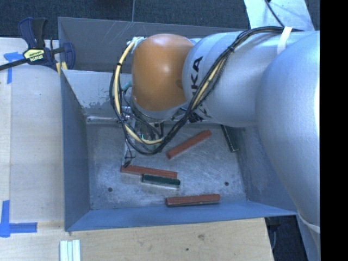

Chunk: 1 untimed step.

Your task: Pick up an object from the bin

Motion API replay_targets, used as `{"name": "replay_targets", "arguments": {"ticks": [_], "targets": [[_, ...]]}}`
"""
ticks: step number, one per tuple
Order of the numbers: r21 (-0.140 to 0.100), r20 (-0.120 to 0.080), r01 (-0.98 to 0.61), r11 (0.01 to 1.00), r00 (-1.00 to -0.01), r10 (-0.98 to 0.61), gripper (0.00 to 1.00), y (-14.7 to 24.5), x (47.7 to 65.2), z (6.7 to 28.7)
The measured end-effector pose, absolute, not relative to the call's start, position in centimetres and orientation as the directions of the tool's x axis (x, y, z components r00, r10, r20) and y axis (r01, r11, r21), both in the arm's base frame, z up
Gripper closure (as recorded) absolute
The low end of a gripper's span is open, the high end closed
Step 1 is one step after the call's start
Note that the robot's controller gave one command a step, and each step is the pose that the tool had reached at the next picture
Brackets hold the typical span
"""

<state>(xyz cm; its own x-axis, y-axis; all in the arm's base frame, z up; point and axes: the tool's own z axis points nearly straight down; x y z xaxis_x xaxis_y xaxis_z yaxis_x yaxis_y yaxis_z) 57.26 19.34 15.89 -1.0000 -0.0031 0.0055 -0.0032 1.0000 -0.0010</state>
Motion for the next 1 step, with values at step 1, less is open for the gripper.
{"name": "replay_targets", "arguments": {"ticks": [1], "targets": [[0.000, 0.003, -0.153, 0.988, -0.988, -0.153, 0.00, 11.70, 55.25, 6.80]]}}
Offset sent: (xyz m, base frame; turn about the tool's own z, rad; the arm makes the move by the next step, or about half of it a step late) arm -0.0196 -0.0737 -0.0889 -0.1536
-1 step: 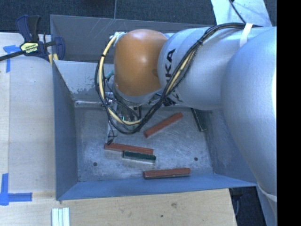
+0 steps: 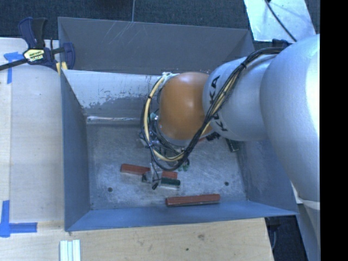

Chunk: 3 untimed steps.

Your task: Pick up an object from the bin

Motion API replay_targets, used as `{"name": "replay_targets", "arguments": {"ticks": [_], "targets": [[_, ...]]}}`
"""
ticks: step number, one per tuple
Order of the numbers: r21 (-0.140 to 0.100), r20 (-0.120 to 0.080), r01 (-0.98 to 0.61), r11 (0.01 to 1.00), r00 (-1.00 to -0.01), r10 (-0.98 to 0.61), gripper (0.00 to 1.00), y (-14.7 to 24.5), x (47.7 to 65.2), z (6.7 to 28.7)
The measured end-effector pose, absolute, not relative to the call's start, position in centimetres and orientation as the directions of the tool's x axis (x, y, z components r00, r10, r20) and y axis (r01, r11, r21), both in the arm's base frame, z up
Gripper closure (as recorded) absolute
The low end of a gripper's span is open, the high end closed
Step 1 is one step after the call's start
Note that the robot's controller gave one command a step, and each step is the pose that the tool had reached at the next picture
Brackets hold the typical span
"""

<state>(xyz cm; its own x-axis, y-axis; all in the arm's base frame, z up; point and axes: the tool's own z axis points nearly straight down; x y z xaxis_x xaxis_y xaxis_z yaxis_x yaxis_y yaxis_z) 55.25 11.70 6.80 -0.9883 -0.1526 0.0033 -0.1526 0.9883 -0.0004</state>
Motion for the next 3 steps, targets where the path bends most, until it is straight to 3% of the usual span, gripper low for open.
{"name": "replay_targets", "arguments": {"ticks": [1, 2, 3], "targets": [[0.001, -0.005, -0.154, 0.988, -0.988, -0.154, 1.00, 12.0, 55.5, 7.2], [-0.003, -0.008, -0.375, 0.927, -0.927, -0.376, 1.00, 7.8, 57.8, 12.0], [0.000, -0.004, -0.376, 0.927, -0.927, -0.376, 0.00, 7.9, 57.7, 11.9]]}}
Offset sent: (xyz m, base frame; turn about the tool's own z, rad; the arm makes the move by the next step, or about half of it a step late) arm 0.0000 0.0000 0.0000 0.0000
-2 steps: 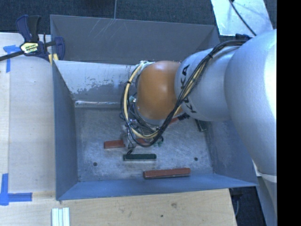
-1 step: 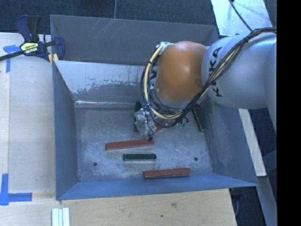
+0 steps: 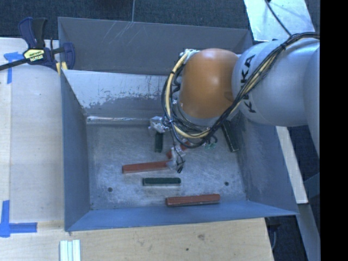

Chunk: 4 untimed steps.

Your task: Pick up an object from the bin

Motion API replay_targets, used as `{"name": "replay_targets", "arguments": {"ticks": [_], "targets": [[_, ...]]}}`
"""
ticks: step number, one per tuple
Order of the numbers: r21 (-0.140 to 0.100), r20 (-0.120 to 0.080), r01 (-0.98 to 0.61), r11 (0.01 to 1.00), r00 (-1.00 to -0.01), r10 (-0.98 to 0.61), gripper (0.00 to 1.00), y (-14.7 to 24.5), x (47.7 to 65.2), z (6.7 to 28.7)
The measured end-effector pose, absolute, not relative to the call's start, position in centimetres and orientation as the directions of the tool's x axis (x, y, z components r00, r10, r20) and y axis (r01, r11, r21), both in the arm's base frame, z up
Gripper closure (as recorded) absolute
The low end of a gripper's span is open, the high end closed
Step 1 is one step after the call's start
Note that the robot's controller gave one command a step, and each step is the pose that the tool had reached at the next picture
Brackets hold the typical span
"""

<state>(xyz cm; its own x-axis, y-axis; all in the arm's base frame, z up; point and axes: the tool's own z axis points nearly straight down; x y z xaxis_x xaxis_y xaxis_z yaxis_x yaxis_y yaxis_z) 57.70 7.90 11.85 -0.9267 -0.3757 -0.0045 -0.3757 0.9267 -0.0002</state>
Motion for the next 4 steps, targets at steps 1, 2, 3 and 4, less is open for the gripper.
{"name": "replay_targets", "arguments": {"ticks": [1, 2, 3, 4], "targets": [[0.001, 0.002, -0.591, 0.807, -0.807, -0.591, 0.00, 8.1, 61.5, 7.1], [-0.004, -0.006, -0.560, 0.828, -0.828, -0.560, 0.00, 3.5, 62.5, 7.1], [-0.002, -0.008, -0.562, 0.827, -0.827, -0.562, 1.00, 3.8, 62.5, 7.2], [-0.005, -0.010, -0.572, 0.820, -0.820, -0.572, 1.00, 5.5, 60.0, 19.1]]}}
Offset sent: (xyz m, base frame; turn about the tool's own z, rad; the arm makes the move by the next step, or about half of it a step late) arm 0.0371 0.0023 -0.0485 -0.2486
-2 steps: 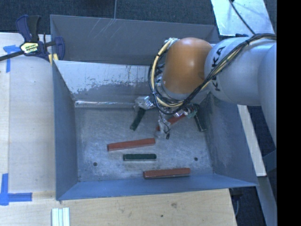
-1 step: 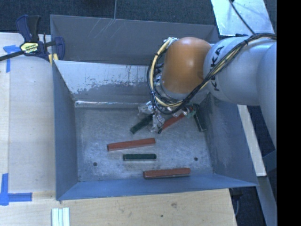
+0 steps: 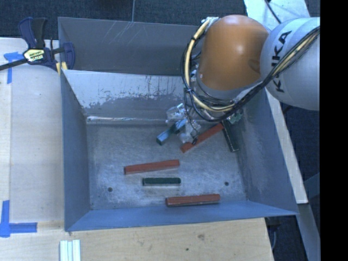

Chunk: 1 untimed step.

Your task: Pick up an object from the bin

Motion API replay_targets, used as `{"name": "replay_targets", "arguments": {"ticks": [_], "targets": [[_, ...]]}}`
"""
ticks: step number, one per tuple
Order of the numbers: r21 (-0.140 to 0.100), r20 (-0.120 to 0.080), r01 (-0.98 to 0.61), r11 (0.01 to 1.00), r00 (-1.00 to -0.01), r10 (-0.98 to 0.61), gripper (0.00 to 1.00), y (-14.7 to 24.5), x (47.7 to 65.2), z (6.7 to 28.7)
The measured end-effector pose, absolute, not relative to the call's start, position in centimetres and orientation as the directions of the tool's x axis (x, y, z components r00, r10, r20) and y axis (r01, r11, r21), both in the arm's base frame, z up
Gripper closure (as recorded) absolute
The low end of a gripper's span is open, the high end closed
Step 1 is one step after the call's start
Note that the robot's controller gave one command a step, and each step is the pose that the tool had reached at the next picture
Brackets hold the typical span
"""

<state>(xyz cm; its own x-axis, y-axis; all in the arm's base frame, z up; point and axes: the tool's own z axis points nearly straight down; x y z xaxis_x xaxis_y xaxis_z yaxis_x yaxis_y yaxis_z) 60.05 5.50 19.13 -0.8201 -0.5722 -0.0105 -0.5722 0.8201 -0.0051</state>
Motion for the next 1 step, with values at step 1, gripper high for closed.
{"name": "replay_targets", "arguments": {"ticks": [1], "targets": [[-0.008, -0.008, -0.723, 0.690, -0.690, -0.723, 1.00, 2.26, 60.02, 28.66]]}}
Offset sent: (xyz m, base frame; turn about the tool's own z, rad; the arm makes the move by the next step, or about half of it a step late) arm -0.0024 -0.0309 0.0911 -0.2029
